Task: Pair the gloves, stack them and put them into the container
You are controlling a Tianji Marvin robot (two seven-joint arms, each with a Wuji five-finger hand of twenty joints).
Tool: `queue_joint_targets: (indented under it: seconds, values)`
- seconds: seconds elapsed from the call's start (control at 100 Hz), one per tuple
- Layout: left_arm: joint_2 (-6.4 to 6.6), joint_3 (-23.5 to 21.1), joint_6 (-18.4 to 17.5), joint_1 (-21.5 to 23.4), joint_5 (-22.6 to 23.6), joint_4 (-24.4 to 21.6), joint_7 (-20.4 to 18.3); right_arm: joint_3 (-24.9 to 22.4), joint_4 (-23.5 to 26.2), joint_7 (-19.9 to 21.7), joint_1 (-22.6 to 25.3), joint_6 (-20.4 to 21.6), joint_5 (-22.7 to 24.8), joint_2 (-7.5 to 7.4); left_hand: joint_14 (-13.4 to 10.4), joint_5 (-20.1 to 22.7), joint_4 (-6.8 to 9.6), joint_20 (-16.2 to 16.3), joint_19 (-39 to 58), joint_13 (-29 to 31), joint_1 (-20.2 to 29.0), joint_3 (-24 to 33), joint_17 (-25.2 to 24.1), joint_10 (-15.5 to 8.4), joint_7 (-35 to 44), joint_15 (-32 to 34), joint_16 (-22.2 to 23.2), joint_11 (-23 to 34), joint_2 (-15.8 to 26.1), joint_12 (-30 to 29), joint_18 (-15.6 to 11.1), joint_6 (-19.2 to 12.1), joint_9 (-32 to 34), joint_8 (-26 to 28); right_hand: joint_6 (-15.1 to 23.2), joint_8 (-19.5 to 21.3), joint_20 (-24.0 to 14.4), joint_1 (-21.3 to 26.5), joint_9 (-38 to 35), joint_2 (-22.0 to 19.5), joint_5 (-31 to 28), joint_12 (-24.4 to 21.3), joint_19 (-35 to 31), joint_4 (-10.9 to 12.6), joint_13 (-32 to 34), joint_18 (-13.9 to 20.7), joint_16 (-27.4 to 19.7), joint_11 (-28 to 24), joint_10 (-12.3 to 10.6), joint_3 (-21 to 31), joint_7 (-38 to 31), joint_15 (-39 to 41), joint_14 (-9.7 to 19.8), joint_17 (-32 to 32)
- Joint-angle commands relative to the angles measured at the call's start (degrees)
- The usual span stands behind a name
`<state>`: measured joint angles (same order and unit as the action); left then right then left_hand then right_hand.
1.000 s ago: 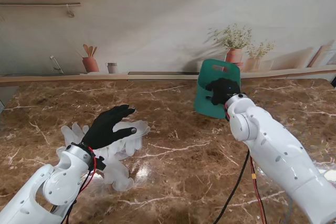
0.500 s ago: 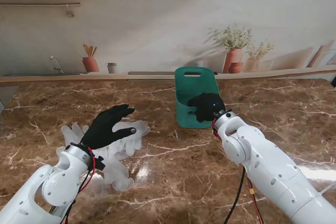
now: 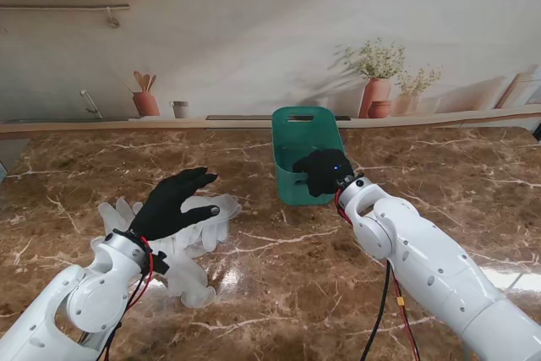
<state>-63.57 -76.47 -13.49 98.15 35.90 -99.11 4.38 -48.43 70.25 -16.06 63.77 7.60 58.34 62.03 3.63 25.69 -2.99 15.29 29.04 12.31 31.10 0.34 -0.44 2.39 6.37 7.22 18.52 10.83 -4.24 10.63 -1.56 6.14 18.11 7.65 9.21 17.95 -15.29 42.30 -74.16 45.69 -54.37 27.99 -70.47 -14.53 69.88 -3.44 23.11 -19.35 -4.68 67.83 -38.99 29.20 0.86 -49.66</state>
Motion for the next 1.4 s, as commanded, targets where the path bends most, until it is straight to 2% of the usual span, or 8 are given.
queue_joint_targets:
  seconds: [0.0,0.16,0.45,1.3,1.33,1.39]
  values:
    - [0.09,0.09,0.46,0.40,0.13,-0.34,-0.12,0.37,-0.53,0.09,-0.84,0.64,-0.30,0.34,-2.62,0.98,1.78,-0.83,-1.79,-2.35,0.58,-1.62,-0.51,-1.15,0.03,-1.29,-0.68,-1.16,1.47,-0.49,-1.70,-0.98,-1.67,0.61,4.85,-0.58,0.05,2.13,-2.78,-0.45,-2.70,0.70,-1.79,-0.78,2.78,1.39,-0.57,-2.12,-3.36,4.67,-3.80,0.79,1.13,-0.93]
    - [0.18,-0.33,1.17,1.25,0.22,-1.96,-0.78,2.14,-2.26,-0.74,-2.62,1.75,-0.89,0.60,-2.75,0.94,1.78,-0.83,-1.81,-2.27,0.56,-1.60,-0.51,-1.17,0.01,-1.26,-0.68,-1.18,1.54,-0.51,-1.72,-1.10,-1.62,0.60,5.08,-0.70,0.11,2.00,-2.75,-0.38,-2.73,0.65,-1.67,-0.82,2.69,1.63,-0.68,-2.10,-3.45,4.74,-3.87,0.79,1.27,-0.80]
    - [0.16,-0.54,1.68,1.62,0.25,-2.49,-0.80,2.62,-2.26,-2.20,-2.50,2.10,-1.30,0.96,-2.64,0.94,1.78,-0.83,-1.85,-2.29,0.56,-1.60,-0.51,-1.16,-0.02,-1.30,-0.69,-1.20,1.50,-0.52,-1.68,-0.96,-1.63,0.59,5.22,-0.96,0.11,1.80,-2.80,-0.39,-2.64,0.50,-1.62,-0.89,2.71,1.67,-0.87,-2.04,-3.58,4.78,-3.90,0.75,1.38,-0.78]
    - [0.16,-0.67,1.82,1.86,0.03,-2.60,-0.97,6.73,-5.78,-3.55,-5.18,-3.20,-7.72,3.71,-2.65,0.94,1.79,-0.90,-2.03,-2.36,0.64,-1.62,-0.53,-1.10,-0.11,-1.32,-0.70,-1.19,1.56,-0.51,-1.67,-0.84,-1.57,0.55,4.15,-2.37,0.14,-0.20,-2.22,-0.71,-0.91,-0.71,-1.27,-1.49,2.32,1.77,-1.70,-0.83,-2.78,4.42,-3.94,-0.12,1.39,-0.36]
    - [0.17,-0.67,1.84,1.88,0.00,-2.64,-1.03,6.77,-5.77,-3.43,-5.17,-3.42,-7.92,3.77,-2.62,0.99,1.78,-0.91,-2.04,-2.32,0.63,-1.64,-0.53,-1.12,-0.09,-1.30,-0.70,-1.18,1.49,-0.50,-1.67,-0.86,-1.52,0.56,4.14,-4.69,0.07,-0.97,-2.29,-0.62,-0.03,-0.67,-1.07,-1.89,2.41,1.67,-1.56,-0.40,-2.65,4.60,-6.25,-0.58,1.38,-0.26]
    - [0.19,-0.72,1.81,1.93,0.04,-2.71,-1.10,6.83,-5.79,-3.31,-5.13,-3.65,-8.31,3.89,-2.65,0.97,1.78,-0.92,-2.07,-2.32,0.65,-1.62,-0.53,-1.11,-0.10,-1.32,-0.71,-1.20,1.51,-0.52,-1.68,-0.85,-1.54,0.56,4.05,-5.06,0.06,-1.41,-2.32,-0.54,0.31,-0.74,-1.02,-1.94,2.30,1.64,-1.59,-0.26,-2.41,4.47,-6.68,-0.75,1.19,-0.19]
